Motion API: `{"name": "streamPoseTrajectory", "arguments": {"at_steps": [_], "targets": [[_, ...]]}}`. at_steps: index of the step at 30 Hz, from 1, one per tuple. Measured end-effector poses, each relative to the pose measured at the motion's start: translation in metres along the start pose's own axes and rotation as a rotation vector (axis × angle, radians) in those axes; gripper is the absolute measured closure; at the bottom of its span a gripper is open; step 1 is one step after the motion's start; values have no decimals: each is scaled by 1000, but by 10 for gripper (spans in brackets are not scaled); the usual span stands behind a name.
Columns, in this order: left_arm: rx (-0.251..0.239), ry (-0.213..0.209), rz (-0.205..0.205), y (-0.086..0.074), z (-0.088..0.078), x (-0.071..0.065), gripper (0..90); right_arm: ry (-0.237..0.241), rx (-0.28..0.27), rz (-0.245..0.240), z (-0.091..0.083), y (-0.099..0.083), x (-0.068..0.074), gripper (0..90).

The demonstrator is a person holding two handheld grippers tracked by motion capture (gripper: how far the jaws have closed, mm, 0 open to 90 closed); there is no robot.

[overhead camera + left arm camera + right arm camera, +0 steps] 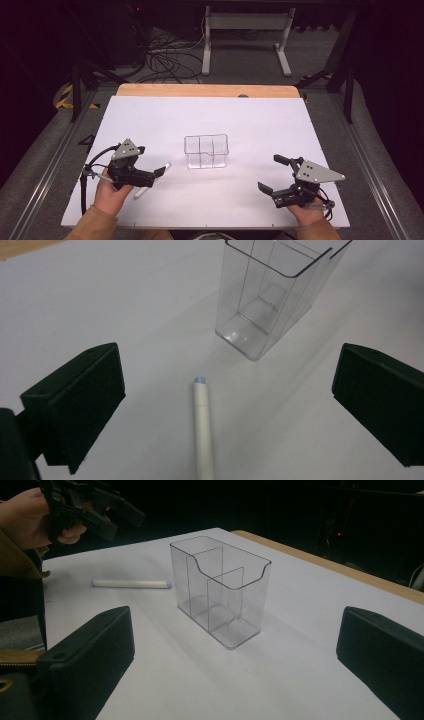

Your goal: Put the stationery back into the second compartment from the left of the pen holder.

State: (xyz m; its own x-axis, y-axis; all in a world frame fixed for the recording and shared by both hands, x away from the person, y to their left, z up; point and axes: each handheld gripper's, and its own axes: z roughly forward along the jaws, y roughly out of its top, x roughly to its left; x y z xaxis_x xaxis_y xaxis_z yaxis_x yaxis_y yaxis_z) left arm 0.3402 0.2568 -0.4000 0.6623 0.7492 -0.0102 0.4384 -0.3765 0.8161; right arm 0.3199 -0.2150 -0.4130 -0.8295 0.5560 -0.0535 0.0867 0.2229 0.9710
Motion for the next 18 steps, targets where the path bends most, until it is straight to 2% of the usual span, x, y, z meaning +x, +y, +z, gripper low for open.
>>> {"name": "streamPoseTrajectory", "arguments": {"at_steps": [2, 3, 4, 5, 6, 8, 11, 13, 18], "targets": [[19, -2, -9, 0, 2, 1, 20, 12, -4, 0, 0, 0, 0, 24], [33, 11, -5, 1, 2, 2, 32, 11, -3, -4, 1, 0, 0, 24], [50, 8, -25, 1, 3, 2, 44, 11, 0, -5, 1, 0, 1, 24], [72, 21, -25, 2, 4, 4, 52, 11, 1, -4, 1, 0, 1, 24], [87, 8, -29, 2, 6, 4, 58, 15, -3, -1, 1, -1, 0, 24], [111, -1, -23, 2, 7, 6, 61, 14, 1, -3, 1, -1, 1, 24], [169, 9, -14, 4, 10, 6, 87, 16, 2, -5, 1, -1, 1, 24], [210, 38, 13, 5, 11, 7, 115, 22, 5, -3, 2, -1, 1, 24], [271, 3, 8, 7, 13, 10, 203, 40, 14, -9, 3, -1, 2, 28]]}}
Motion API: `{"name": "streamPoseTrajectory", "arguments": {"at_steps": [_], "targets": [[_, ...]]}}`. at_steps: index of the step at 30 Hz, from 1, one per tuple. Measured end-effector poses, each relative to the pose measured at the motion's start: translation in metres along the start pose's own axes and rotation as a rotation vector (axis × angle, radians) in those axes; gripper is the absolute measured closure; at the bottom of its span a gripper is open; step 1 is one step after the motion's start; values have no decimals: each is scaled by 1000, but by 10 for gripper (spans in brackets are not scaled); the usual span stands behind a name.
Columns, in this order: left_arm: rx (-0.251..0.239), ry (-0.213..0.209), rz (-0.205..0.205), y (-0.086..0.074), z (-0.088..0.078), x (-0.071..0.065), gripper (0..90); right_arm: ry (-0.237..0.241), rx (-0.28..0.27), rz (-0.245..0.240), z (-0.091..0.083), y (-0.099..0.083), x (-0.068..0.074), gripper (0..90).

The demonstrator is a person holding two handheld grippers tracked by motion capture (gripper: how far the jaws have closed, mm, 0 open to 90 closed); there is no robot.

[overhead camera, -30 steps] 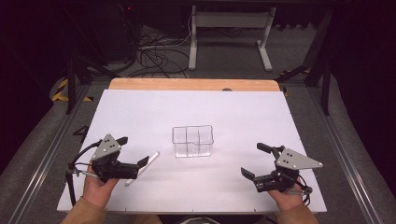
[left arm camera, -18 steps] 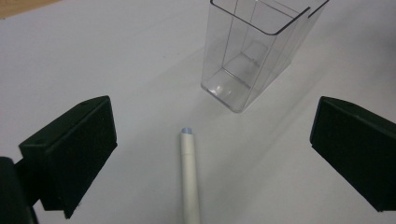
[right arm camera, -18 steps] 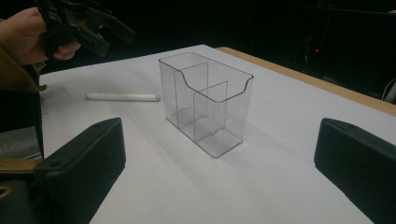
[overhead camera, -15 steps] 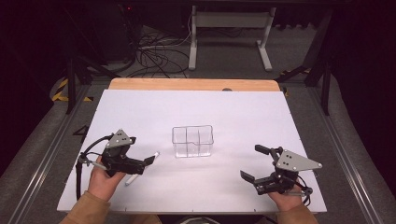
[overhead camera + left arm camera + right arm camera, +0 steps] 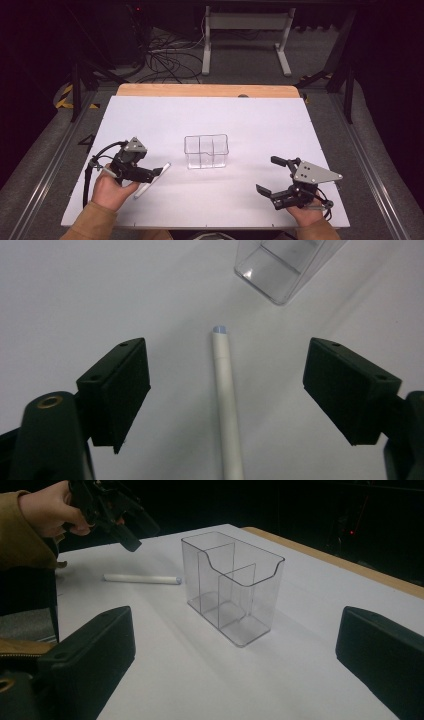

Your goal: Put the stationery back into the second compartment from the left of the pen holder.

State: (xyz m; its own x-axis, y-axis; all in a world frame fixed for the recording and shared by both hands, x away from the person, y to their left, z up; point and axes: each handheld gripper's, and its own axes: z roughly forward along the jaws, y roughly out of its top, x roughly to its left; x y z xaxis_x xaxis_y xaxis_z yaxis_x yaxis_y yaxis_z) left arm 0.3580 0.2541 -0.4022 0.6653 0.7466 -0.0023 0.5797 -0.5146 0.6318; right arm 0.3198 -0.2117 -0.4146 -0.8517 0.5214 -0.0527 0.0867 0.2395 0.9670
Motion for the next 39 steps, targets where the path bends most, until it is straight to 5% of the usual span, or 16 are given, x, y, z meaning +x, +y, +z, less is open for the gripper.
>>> {"name": "streamPoseTrajectory", "arguments": {"at_steps": [10, 24, 39], "targets": [[164, -47, -73, 5, 14, 4, 247, 6, 7, -2, 0, 0, -1, 29], [276, 3, -22, 6, 36, -5, 316, 1, 6, -3, -3, 0, -3, 29], [346, 44, 2, 6, 51, -8, 574, -3, 10, -11, -4, 0, -4, 29]]}}
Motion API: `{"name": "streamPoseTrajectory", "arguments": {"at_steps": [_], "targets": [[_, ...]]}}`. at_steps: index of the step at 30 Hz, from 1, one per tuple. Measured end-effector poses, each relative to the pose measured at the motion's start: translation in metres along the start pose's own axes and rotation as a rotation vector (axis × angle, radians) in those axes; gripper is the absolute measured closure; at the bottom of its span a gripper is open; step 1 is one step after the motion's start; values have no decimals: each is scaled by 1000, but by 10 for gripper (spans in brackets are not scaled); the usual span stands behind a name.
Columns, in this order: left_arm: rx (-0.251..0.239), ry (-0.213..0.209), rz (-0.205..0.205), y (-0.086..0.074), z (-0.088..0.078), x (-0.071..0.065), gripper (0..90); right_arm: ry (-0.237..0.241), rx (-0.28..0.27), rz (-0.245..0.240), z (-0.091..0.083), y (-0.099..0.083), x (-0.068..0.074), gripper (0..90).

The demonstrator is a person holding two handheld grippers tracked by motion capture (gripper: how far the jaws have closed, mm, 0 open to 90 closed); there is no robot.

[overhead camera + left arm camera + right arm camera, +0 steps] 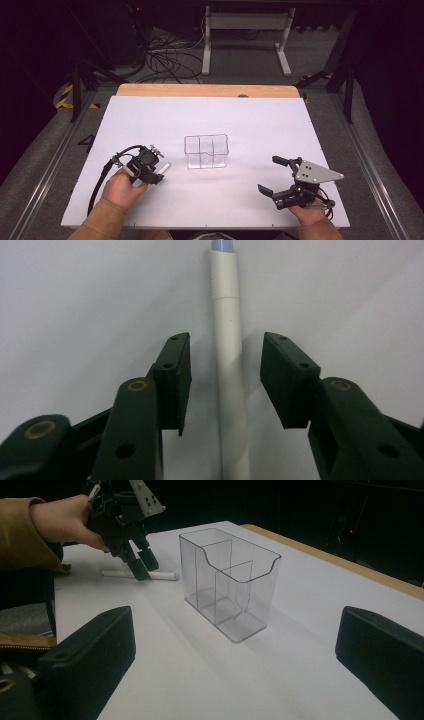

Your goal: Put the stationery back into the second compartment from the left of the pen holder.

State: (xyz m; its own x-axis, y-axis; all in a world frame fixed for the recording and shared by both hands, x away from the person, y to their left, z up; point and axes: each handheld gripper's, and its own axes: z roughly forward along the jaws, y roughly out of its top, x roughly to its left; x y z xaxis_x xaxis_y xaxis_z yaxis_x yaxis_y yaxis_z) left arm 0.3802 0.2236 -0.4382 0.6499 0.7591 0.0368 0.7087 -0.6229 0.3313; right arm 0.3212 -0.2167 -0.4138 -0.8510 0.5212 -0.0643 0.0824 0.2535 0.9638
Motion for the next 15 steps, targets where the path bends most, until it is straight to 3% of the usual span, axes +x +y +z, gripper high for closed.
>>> {"name": "streamPoseTrajectory", "arguments": {"at_steps": [11, 15], "targets": [[27, -1, 42, 1, 0, -6, 779, 1, -4, 0, 0, 0, 0, 35], [35, 13, 63, 2, 0, -7, 785, 1, -1, -1, 0, -1, 0, 36]]}}
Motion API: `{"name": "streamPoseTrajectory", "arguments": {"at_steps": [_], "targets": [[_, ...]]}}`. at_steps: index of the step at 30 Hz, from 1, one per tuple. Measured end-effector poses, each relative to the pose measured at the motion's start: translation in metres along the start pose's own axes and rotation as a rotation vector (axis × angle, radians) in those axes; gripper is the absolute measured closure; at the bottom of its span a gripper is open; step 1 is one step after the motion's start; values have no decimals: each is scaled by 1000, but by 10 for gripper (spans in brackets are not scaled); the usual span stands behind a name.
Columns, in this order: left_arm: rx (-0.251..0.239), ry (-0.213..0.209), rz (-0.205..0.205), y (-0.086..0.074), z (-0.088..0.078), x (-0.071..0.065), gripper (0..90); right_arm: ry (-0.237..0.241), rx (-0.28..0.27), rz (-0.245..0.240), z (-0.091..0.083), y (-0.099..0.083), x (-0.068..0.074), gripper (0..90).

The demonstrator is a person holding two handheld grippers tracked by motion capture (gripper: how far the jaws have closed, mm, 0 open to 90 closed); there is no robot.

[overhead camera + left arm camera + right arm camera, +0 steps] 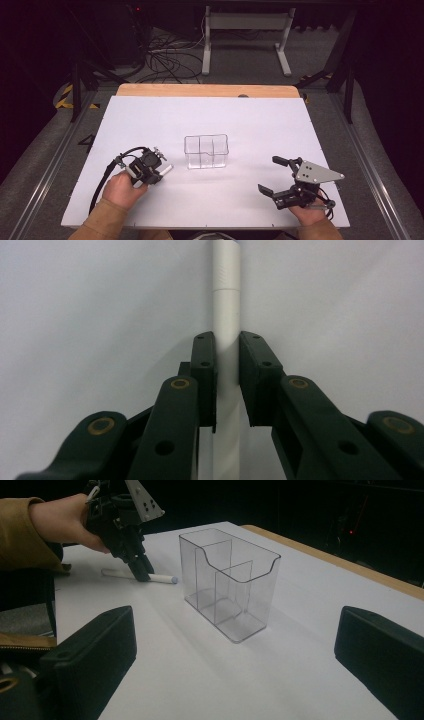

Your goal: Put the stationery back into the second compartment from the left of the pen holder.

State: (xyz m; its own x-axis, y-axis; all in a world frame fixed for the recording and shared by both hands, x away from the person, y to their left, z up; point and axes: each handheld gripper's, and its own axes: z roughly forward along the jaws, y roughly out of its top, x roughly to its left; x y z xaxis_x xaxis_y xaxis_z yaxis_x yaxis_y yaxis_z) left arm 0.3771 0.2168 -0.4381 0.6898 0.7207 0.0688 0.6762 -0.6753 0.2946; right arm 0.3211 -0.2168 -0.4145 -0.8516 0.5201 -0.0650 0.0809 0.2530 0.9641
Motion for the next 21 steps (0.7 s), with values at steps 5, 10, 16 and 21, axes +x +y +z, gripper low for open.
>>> {"name": "streamPoseTrajectory", "arguments": {"at_steps": [5, 10, 16, 21], "targets": [[6, 9, 13, 0, 0, -1, 788, -1, -2, -2, 0, 0, 0, 36], [7, 16, 17, 1, 0, -2, 789, 2, -1, -1, 0, 0, 0, 37], [9, 23, 13, 1, -1, -4, 789, -3, -4, -7, -1, 0, 1, 41], [-28, 32, 17, -1, -7, -1, 789, -6, -1, -8, 0, 0, 1, 43]]}}
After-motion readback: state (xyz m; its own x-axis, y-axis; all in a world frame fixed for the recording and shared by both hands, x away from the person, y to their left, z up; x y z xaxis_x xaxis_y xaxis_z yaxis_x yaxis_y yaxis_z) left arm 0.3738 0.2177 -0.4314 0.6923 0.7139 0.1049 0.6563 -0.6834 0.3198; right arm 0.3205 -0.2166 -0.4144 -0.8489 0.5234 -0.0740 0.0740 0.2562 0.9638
